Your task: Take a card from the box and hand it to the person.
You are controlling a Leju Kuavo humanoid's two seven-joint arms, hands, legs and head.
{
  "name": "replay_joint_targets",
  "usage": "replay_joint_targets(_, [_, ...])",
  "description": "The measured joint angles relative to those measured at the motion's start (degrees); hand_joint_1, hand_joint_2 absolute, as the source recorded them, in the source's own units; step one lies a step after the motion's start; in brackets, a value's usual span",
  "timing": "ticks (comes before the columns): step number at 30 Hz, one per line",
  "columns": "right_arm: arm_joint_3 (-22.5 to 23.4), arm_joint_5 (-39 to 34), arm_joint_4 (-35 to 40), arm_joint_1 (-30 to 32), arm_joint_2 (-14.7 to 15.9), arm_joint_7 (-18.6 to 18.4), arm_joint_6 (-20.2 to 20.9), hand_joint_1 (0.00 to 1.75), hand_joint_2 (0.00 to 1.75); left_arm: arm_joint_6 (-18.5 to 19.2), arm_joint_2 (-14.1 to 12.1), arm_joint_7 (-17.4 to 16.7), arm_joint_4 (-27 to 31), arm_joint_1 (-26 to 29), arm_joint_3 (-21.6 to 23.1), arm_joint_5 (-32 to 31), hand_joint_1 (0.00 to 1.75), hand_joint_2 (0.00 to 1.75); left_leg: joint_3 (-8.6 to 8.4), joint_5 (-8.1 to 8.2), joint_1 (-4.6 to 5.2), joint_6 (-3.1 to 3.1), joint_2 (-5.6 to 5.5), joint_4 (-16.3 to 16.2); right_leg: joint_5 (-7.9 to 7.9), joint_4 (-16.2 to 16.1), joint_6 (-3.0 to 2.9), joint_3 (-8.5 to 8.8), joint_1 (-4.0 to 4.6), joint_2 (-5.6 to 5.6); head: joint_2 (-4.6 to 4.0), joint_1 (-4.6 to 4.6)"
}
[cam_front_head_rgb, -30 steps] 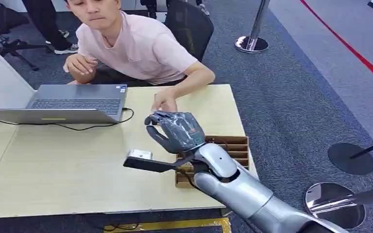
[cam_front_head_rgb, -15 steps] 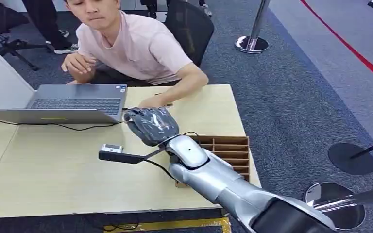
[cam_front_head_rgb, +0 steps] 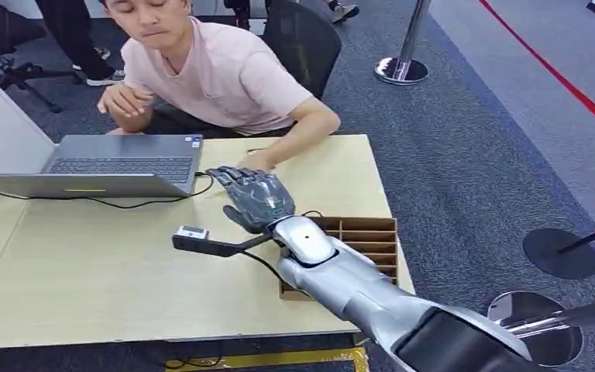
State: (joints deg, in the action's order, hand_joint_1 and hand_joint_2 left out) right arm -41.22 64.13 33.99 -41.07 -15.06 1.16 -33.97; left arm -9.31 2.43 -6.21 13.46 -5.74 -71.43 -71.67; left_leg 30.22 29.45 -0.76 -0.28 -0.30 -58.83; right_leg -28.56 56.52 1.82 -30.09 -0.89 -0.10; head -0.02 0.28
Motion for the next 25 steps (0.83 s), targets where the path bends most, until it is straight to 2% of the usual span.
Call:
replay_joint_targets(9, [0.7, 0.0, -0.9, -0.1, 0.0, 0.0, -0.1, 0.0, 1.75, 0.0, 0.0, 0.1, 0.0, 0.0, 0.3, 0.0, 0.0, 0.0, 0.0, 0.0, 0.0, 0.0, 0.0, 0.0, 0.0, 0.0, 0.0, -0.01, 0.0, 0.0, 0.0, 0.0])
replay_joint_targets(11, [1.5, -1.7, -0.9, -0.1, 0.0, 1.4, -0.2, 0.0, 1.75, 0.0, 0.0, 0.1, 0.0, 0.0, 0.3, 0.0, 0.0, 0.0, 0.0, 0.0, 0.0, 0.0, 0.0, 0.0, 0.0, 0.0, 0.0, -0.01, 0.0, 0.0, 0.02, -0.02])
replay_joint_targets(12, [2.3, -4.5, -0.9, 0.0, 0.0, 3.2, 0.2, 0.0, 1.75, 0.0, 0.0, 0.1, 0.0, 0.0, 0.3, 0.0, 0.0, 0.0, 0.0, 0.0, 0.0, 0.0, 0.0, 0.0, 0.0, 0.0, 0.0, -0.01, 0.0, 0.0, 0.0, 0.0])
replay_joint_targets(15, [7.5, -20.2, 0.7, -0.1, 0.0, 11.4, 4.3, 0.0, 1.75, -0.1, 0.0, -0.1, 0.0, 0.0, 0.3, 0.3, 0.0, 0.0, 0.01, 0.0, 0.0, 0.0, 0.0, 0.0, 0.0, 0.0, 0.0, -0.01, 0.0, -0.01, 0.02, 0.0])
replay_joint_targets(17, [11.9, -30.9, 2.8, -0.2, 0.2, 14.8, 8.9, 0.0, 1.75, -0.4, 0.0, -0.3, 0.0, 0.0, 0.3, 0.5, 0.0, 0.0, 0.0, 0.0, 0.01, 0.0, 0.0, 0.0, 0.0, 0.0, 0.0, -0.01, -0.01, -0.01, 0.0, 0.0])
replay_joint_targets(19, [18.1, -45.2, 5.8, -0.7, 0.6, 16.0, 16.6, 0.0, 1.75, -0.5, 0.0, -0.7, 0.0, 0.0, 0.3, 0.7, 0.0, 0.0, 0.01, 0.0, 0.02, 0.0, -0.01, 0.0, 0.0, 0.0, 0.0, -0.01, -0.01, -0.02, 0.02, 0.0])
replay_joint_targets(21, [23.4, -55.2, 7.8, -1.7, 1.4, 16.0, 21.8, 0.0, 1.75, -0.6, 0.0, -0.9, 0.0, 0.0, 0.3, 0.9, 0.0, 0.0, 0.02, 0.0, 0.02, 0.0, -0.03, 0.0, 0.01, 0.0, 0.0, -0.01, -0.01, -0.04, 0.0, 0.0])
replay_joint_targets(25, [32.5, -71.1, 8.8, -2.9, 3.8, 16.8, 28.3, 0.0, 1.75, -0.6, 0.0, -1.1, 0.0, 0.0, 0.2, 1.2, 0.0, 0.0, 0.01, 0.0, 0.03, 0.01, -0.03, 0.0, 0.01, 0.0, 0.01, 0.0, -0.02, -0.04, 0.0, 0.0])
